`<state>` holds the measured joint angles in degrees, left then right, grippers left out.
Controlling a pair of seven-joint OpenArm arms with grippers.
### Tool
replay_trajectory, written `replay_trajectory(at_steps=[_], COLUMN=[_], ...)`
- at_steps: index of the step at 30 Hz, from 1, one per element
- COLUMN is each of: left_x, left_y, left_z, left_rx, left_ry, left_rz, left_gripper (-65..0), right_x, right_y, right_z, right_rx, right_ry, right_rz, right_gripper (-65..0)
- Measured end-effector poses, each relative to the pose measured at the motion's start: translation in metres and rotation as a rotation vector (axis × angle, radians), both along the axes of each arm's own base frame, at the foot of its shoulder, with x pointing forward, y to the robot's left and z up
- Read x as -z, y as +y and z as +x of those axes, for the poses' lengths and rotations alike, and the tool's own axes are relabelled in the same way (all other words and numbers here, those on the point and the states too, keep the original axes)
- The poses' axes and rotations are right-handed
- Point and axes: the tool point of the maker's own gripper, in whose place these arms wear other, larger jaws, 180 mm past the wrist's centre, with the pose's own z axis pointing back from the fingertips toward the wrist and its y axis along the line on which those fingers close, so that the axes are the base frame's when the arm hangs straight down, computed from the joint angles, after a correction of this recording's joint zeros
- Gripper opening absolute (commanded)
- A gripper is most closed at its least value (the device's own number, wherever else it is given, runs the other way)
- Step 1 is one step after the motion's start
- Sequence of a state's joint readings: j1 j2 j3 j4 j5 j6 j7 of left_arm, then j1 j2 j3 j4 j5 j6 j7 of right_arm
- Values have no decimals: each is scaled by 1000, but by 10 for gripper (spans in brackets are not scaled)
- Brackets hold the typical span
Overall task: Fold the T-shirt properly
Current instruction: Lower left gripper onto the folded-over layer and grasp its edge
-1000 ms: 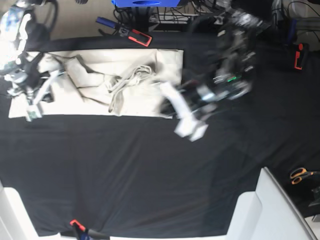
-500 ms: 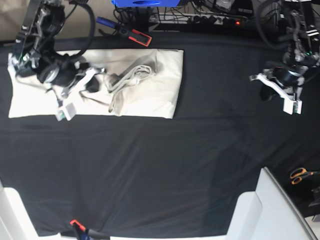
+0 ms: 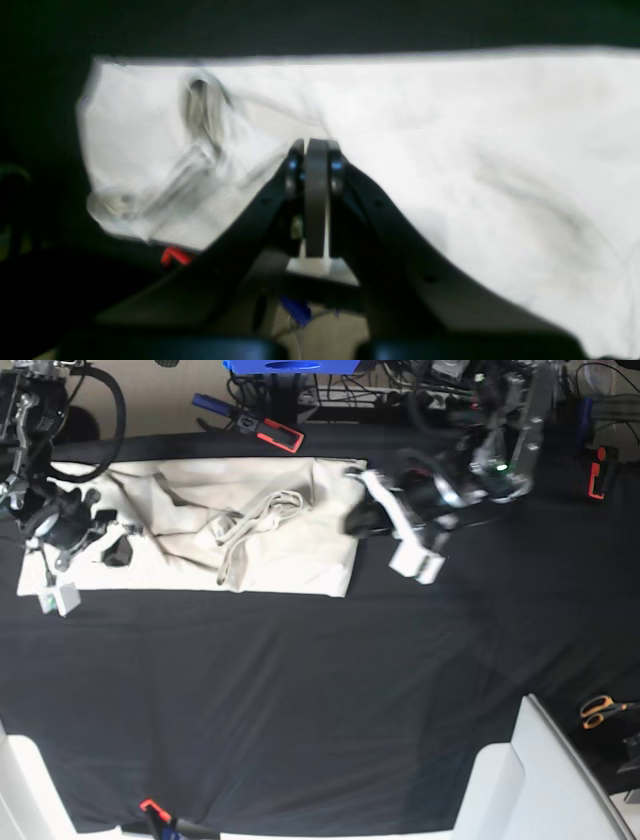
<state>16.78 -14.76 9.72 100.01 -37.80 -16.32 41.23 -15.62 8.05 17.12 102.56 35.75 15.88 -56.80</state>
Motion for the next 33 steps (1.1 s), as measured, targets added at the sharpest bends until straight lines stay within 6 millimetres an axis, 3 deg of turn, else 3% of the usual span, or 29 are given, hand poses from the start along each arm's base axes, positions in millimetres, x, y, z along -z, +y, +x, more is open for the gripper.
replay_trajectory(at_steps=[4, 14, 22, 29, 33], left_x=[-2, 36, 53, 60, 54], left_y=[-24, -15, -56, -61, -90], left_z=[10, 23, -2, -15, -23], left_rx=[20, -49, 70, 66, 108], left_ry=[-5, 100, 169, 208, 211], left_rz=[-44, 16, 36, 50, 11], left_gripper=[-650, -650, -650, -650, -650], right_x=[12, 12, 12, 6, 5], right_y=[-3, -4, -4, -38, -38], right_z=[-8, -7, -7, -7, -7], right_rx=[8, 9, 11, 110, 112], right_ry=[44, 41, 39, 25, 22], right_rz=[3, 2, 2, -24, -22], right_gripper=[-650, -650, -650, -650, -650])
